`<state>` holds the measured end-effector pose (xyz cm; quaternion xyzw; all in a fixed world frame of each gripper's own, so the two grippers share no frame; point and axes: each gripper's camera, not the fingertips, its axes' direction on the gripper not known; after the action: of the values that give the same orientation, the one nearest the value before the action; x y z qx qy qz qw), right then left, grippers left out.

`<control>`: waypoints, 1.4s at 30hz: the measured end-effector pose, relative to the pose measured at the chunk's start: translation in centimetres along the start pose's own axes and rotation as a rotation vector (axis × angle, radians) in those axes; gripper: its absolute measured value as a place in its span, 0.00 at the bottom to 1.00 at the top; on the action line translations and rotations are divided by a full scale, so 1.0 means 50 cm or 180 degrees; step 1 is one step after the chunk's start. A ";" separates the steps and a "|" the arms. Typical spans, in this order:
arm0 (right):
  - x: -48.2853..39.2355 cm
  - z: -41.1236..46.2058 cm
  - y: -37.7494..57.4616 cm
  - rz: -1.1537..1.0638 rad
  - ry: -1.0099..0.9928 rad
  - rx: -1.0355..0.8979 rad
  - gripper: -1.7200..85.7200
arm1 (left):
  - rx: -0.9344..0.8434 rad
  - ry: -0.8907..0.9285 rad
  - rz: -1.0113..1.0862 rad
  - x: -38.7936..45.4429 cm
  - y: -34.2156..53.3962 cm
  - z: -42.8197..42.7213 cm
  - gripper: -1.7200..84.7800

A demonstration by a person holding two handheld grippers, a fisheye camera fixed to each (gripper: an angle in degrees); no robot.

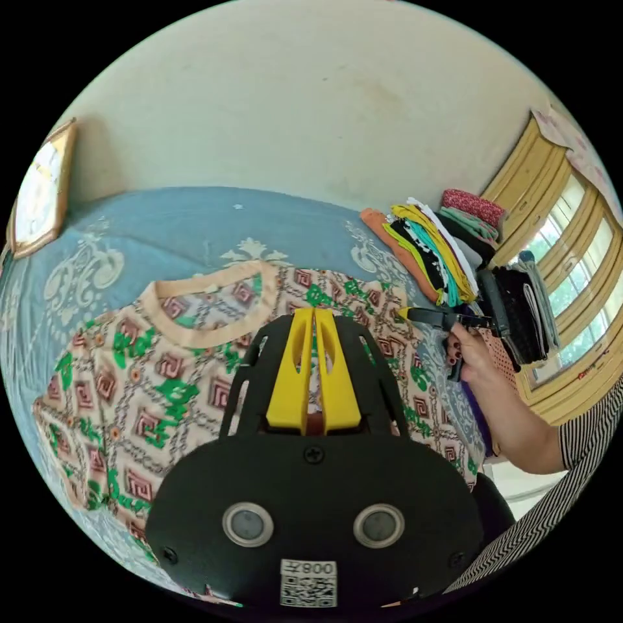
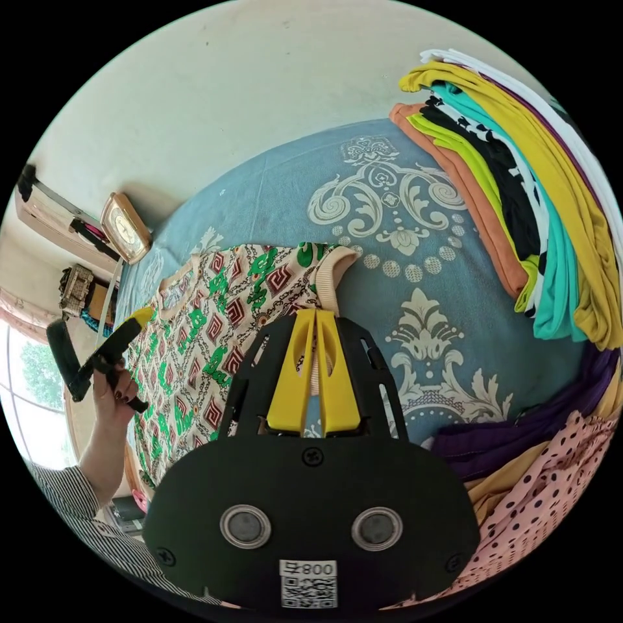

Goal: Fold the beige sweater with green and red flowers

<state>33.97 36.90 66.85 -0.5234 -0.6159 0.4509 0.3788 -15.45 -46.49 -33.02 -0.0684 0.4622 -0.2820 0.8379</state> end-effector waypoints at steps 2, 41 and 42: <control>0.010 -0.013 0.006 0.0030 0.0002 0.0054 0.02 | 0.0099 -0.0572 -0.0481 -0.096 0.065 -0.093 0.02; 0.154 -0.199 0.207 0.0353 -0.0628 0.0044 0.09 | -0.0804 0.1313 -0.0174 0.118 0.215 -0.061 0.09; 0.155 -0.193 0.195 0.0348 -0.0594 0.0056 0.09 | -0.0857 0.1350 0.0002 0.154 0.176 -0.013 0.10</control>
<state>44.70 46.53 60.47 -0.5086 -0.6150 0.5230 0.2992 -9.17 -43.20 -42.37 -0.1186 0.6611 -0.2257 0.7056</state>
